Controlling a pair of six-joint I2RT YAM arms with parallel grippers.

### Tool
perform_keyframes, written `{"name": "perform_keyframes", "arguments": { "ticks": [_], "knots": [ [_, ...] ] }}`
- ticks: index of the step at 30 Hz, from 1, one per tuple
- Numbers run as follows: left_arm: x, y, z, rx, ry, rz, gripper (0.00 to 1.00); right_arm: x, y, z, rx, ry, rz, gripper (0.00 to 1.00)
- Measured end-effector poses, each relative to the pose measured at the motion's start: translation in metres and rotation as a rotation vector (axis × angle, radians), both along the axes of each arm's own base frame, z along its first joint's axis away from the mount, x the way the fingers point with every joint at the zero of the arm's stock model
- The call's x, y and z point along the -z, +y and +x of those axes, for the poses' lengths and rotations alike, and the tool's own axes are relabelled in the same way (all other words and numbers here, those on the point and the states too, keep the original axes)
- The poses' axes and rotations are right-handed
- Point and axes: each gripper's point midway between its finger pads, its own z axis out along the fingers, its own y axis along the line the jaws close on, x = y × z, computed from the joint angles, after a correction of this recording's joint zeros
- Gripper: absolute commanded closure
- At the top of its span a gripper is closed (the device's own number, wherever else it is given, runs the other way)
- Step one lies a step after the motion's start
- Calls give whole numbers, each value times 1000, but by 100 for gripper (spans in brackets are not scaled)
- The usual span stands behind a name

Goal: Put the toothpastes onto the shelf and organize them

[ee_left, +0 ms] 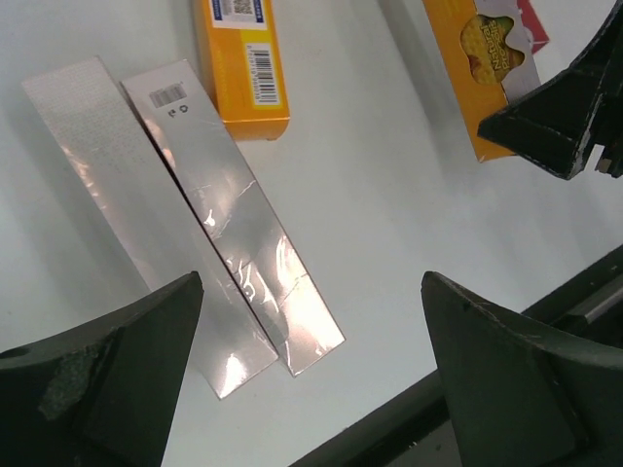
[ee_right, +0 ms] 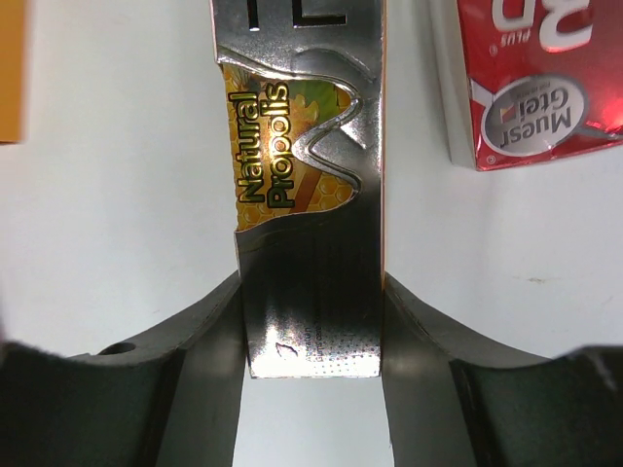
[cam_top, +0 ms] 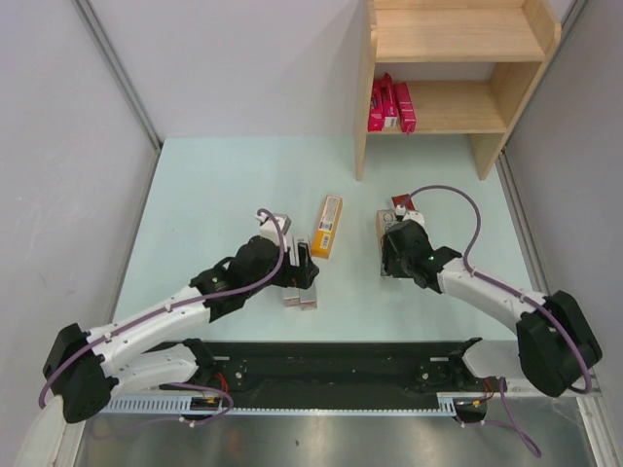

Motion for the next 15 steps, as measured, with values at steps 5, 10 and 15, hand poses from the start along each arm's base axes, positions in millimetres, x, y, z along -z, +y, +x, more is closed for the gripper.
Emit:
{"name": "perform_keyframes", "arguments": {
  "ticks": [5, 10, 15],
  "knots": [
    [-18, -16, -2, 60, 2, -77, 0, -41, 11, -3, -42, -120, 64, 73],
    [-43, -35, 3, 114, -2, -184, 0, -73, 32, -22, -126, -209, 118, 73],
    [-49, -51, 6, 160, 30, -256, 0, -85, 48, -44, -211, -245, 119, 74]
  ]
}}
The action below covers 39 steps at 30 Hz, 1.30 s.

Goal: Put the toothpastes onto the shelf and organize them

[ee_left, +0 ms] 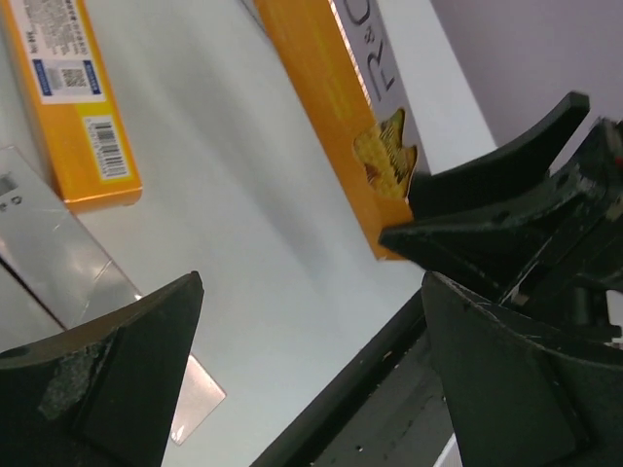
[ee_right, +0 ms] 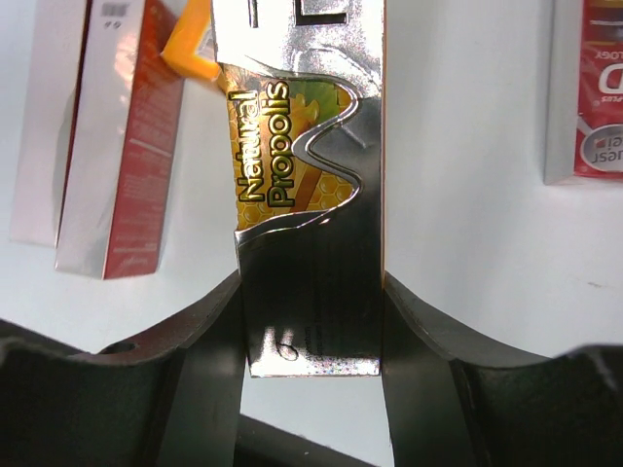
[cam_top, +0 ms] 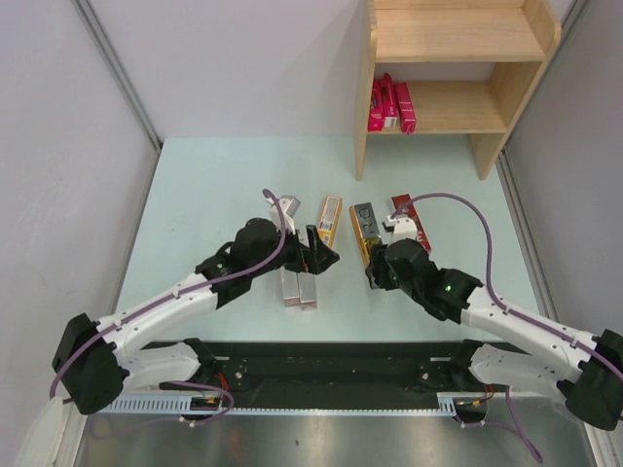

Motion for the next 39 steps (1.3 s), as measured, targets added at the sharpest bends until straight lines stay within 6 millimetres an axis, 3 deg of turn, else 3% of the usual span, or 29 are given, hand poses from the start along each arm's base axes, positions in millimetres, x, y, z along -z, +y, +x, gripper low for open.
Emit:
{"name": "perform_keyframes", "arguments": {
  "ticks": [8, 18, 23, 31, 34, 39],
  "knots": [
    [-21, -29, 12, 62, 30, -118, 0, -11, 14, -22, -72, -55, -14, 74],
    [-4, -49, 19, 90, 124, -175, 4, -23, 34, -40, -143, -109, -5, 73],
    [-11, -53, 24, 88, 119, -217, 17, -28, 39, -43, -155, -125, 4, 73],
    [-27, -56, 34, 75, 101, -302, 51, -34, 44, -42, -152, -148, 19, 69],
    [-27, -57, 35, 78, 112, -323, 59, -35, 44, -41, -148, -150, 20, 66],
    [-28, -54, 37, 78, 114, -347, 63, -35, 45, -41, -149, -152, 22, 35]
  ]
}}
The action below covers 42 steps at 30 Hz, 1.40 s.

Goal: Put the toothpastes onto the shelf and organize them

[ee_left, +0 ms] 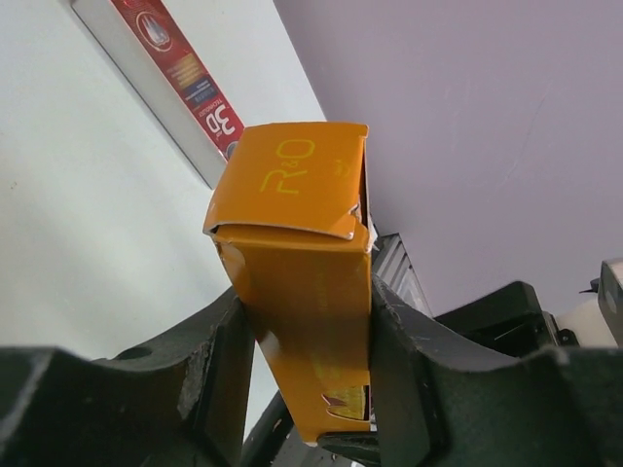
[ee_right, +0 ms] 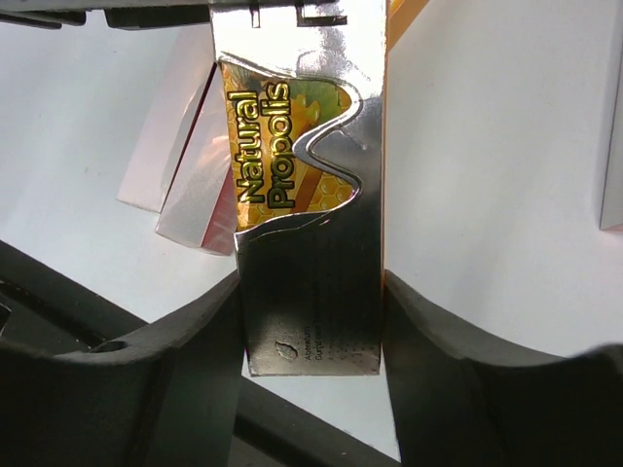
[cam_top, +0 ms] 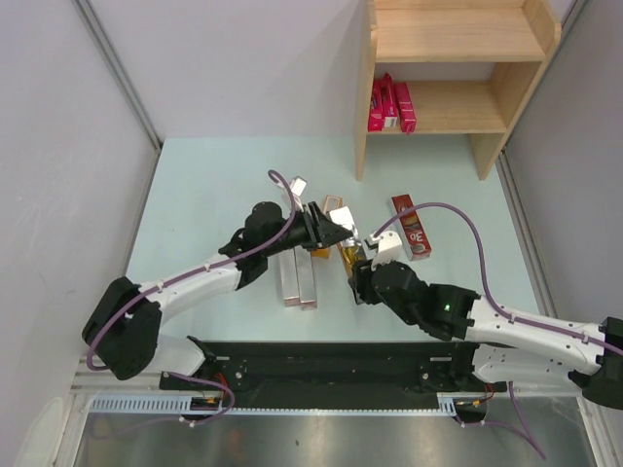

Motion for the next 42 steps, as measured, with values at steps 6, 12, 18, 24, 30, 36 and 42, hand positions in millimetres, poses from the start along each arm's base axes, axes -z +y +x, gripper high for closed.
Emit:
{"name": "perform_keyframes", "arguments": {
  "ticks": [6, 12, 18, 24, 30, 36, 42],
  "knots": [
    [10, 12, 6, -16, 23, 6, 64, -4, 6, 0, -12, -7, 21, 22],
    [4, 37, 22, -68, 7, 9, 64, -13, 15, -1, -46, -16, 67, 18],
    [-15, 62, 33, -103, -48, -4, 64, -32, 19, 12, -67, -7, 155, 16],
    [-24, 81, 37, -94, -74, -11, 67, -47, 18, 38, -130, 66, 312, 16],
    [-52, 89, 37, -29, -137, -72, 66, -61, 34, 45, -297, 155, 478, 14],
    [-89, 83, 27, 63, -221, -170, 67, -76, 56, 25, -492, 186, 562, 16],
    [-99, 76, 25, 126, -211, -251, 68, -82, 61, 17, -548, 191, 606, 19]
  ]
}}
